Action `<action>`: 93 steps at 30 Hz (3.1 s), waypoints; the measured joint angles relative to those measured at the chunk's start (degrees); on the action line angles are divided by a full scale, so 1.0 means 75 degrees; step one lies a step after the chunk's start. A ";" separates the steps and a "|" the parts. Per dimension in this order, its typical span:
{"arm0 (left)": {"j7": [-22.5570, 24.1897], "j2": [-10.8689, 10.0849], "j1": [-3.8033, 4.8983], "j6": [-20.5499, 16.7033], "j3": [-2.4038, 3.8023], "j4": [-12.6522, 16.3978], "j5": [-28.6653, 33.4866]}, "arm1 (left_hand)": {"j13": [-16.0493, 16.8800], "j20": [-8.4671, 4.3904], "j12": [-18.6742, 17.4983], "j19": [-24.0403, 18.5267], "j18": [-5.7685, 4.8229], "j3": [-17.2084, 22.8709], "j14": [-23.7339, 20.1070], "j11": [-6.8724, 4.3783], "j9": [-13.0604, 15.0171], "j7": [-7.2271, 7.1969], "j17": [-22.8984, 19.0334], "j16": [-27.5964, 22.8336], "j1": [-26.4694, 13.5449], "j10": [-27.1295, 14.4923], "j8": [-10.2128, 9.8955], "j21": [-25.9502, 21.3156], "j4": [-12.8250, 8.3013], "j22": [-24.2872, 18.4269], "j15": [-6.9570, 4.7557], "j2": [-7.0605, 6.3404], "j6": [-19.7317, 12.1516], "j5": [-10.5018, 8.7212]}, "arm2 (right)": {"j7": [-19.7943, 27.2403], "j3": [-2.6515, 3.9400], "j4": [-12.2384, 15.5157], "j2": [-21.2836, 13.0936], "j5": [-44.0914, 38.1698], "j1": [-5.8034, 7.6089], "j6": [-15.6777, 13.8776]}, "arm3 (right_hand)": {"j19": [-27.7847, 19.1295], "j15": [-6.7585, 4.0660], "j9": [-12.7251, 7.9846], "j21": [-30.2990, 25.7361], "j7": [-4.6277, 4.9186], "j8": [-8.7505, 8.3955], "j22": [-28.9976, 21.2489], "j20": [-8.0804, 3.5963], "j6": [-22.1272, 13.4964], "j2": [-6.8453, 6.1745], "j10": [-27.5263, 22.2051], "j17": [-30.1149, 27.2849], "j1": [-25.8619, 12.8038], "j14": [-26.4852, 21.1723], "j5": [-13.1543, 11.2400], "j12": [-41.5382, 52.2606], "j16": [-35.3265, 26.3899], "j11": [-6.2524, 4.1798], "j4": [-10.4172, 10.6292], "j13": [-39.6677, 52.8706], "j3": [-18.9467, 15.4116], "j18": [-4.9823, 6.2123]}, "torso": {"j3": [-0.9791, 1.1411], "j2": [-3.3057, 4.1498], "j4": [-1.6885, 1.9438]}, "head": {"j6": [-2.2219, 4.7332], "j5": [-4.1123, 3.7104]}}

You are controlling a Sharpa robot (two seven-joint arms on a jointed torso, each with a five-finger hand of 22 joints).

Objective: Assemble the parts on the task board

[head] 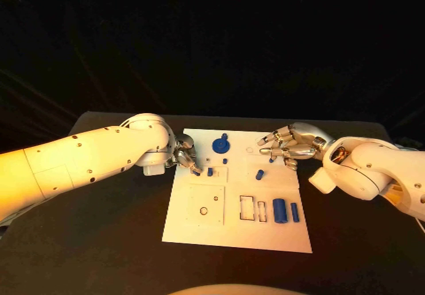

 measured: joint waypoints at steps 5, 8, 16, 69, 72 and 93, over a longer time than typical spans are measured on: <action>-0.0044 0.0038 0.0002 0.0033 0.0001 -0.0025 -0.0040 | 0.0075 -0.0052 0.0071 0.0004 -0.0001 0.0044 -0.0028 -0.0020 -0.0057 -0.0026 0.0000 0.0000 -0.0146 0.0078 0.0030 0.0050 -0.0128 0.0000 -0.0027 0.0000 0.0078 0.0000 | 0.0001 0.0000 0.0006 -0.0003 -0.0001 0.0000 0.0000 | 0.0000 0.0000 0.0000 0.0000 0.0000 0.0000 0.0000 0.0000 0.0000 0.0000 0.0000 0.0000 0.0000 0.0000 0.0000 0.0000 0.0000 0.0000 0.0000 0.0000 0.0000 0.0000 | 0.0002 0.0000 0.0000 | -0.0010 0.0029; -0.0082 0.0073 0.0007 0.0065 0.0005 -0.0048 -0.0078 | 0.0147 -0.0052 0.0104 0.0004 -0.0001 -0.0060 -0.0018 -0.0046 -0.0064 -0.0025 -0.0001 0.0000 -0.0246 0.0128 0.0034 0.0050 -0.0066 0.0000 -0.0037 0.0057 0.0135 0.0000 | 0.0001 0.0000 0.0010 -0.0003 -0.0001 0.0000 0.0000 | 0.0000 0.0000 -0.0001 -0.0032 0.0000 0.0000 0.0000 0.0000 0.0000 0.0001 0.0000 0.0000 -0.0001 0.0000 0.0000 0.0024 0.0000 0.0000 0.0001 -0.0006 -0.0002 0.0000 | 0.0003 0.0000 -0.0003 | -0.0022 0.0037; -0.0183 0.0142 0.0007 0.0149 0.0001 -0.0099 -0.0171 | 0.0301 -0.0052 0.0226 0.0004 0.0000 -0.0553 -0.0001 -0.0067 -0.0170 -0.0196 -0.0001 0.0000 -0.0666 0.0258 0.0076 0.0088 0.0274 0.0000 -0.0054 0.0097 0.0451 0.0035 | 0.0001 0.0000 0.0014 -0.0008 -0.0001 -0.0001 0.0000 | 0.0000 0.0000 -0.0001 -0.0031 0.0000 0.0000 0.0000 0.0000 0.0000 0.0030 0.0000 0.0000 -0.0030 0.0000 0.0000 0.0031 0.0000 0.0001 0.0022 -0.0011 -0.0022 0.0000 | 0.0004 0.0000 -0.0010 | -0.0029 0.0018; 0.0395 -0.0292 -0.0024 -0.1082 0.0117 0.0111 0.0553 | -0.1904 0.0098 -0.1770 -0.0881 0.0423 -0.4184 -0.0015 0.0299 -0.0554 0.0211 -0.0002 -0.0597 -0.1007 -0.1721 -0.0446 -0.2398 0.0977 -0.0725 0.0169 0.0763 -0.0251 -0.0090 | -0.0013 -0.0002 0.0022 -0.0015 0.0002 -0.0014 0.0033 | 0.0000 0.0000 0.0009 -0.0067 -0.0003 0.0059 -0.0061 0.0000 -0.0050 0.0091 -0.0049 -0.0027 -0.0091 0.0000 0.0030 0.0060 -0.0045 0.0006 0.0096 -0.0039 -0.0052 0.0000 | -0.0011 0.0010 -0.0025 | -0.0018 -0.0047; 0.0835 -0.0302 -0.0025 -0.1492 0.0116 0.0079 0.0850 | -0.2280 0.0253 -0.2163 -0.1623 0.0654 -0.4132 -0.0087 0.0471 -0.0630 0.0400 0.0003 -0.1516 0.0009 -0.2269 -0.0448 -0.3972 0.0646 -0.1840 0.0335 0.0814 -0.0573 -0.0043 | -0.0013 -0.0002 0.0022 -0.0016 0.0002 -0.0015 0.0036 | 0.0000 0.0000 0.0009 -0.0067 -0.0003 0.0059 -0.0061 0.0000 -0.0050 0.0090 -0.0049 -0.0027 -0.0090 0.0000 0.0030 0.0060 -0.0045 0.0006 0.0096 -0.0040 -0.0052 0.0000 | -0.0007 0.0009 -0.0021 | -0.0004 -0.0064; 0.4614 0.0246 -0.0220 -0.4014 -0.0139 -0.0123 -0.0222 | -0.5727 0.0602 -0.5666 -0.2221 0.0947 -0.3013 -0.1706 0.0915 -0.2846 0.0760 -0.3091 -0.5415 0.2364 -0.2577 -0.2502 -0.7054 -0.0192 -0.4272 0.0689 -0.0091 -0.0197 -0.0032 | 0.0073 -0.0002 0.0026 0.0041 -0.0231 -0.0016 -0.0106 | 0.0000 0.0000 0.0025 -0.0097 -0.0003 0.0117 -0.0090 0.0000 -0.0102 0.0140 -0.0104 -0.0044 -0.0040 0.0000 0.0193 0.0089 -0.0088 0.0007 0.0095 -0.0086 -0.0052 0.0000 | -0.0007 0.0012 -0.0034 | 0.0193 -0.0207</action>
